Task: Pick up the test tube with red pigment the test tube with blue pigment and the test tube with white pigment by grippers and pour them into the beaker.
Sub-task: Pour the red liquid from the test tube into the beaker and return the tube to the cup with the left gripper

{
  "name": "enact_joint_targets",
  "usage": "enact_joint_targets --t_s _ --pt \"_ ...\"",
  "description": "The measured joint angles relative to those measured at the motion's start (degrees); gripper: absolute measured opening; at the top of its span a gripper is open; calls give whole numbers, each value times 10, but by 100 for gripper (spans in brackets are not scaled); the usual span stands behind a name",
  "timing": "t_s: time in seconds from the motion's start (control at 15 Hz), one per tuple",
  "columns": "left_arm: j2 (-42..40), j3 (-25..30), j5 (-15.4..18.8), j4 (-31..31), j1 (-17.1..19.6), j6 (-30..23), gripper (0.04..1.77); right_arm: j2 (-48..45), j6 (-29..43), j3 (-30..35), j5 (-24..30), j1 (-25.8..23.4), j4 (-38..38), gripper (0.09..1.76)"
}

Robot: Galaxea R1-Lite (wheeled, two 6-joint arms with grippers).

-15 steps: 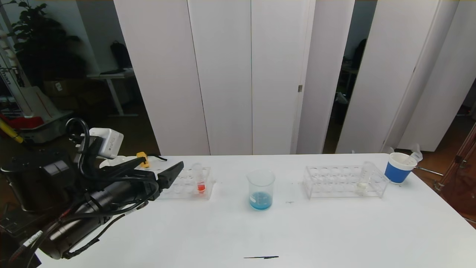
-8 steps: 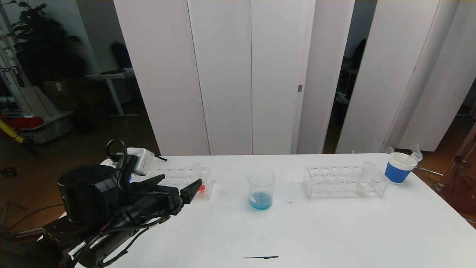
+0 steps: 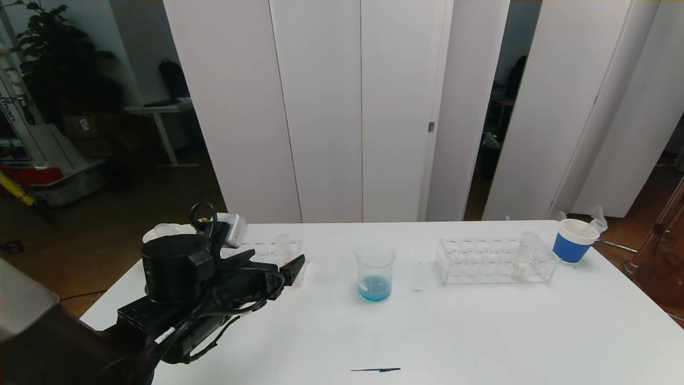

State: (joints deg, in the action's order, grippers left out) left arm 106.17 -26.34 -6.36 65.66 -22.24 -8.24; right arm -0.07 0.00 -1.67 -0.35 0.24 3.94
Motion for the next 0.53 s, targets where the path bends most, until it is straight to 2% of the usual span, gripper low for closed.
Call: enact_joint_targets --t_s 0.13,0.53 --pt "25 -20 -7 1 0 -11 175 0 0 0 0 0 0 175" --pt "105 -78 -71 41 0 -16 175 0 0 0 0 0 0 175"
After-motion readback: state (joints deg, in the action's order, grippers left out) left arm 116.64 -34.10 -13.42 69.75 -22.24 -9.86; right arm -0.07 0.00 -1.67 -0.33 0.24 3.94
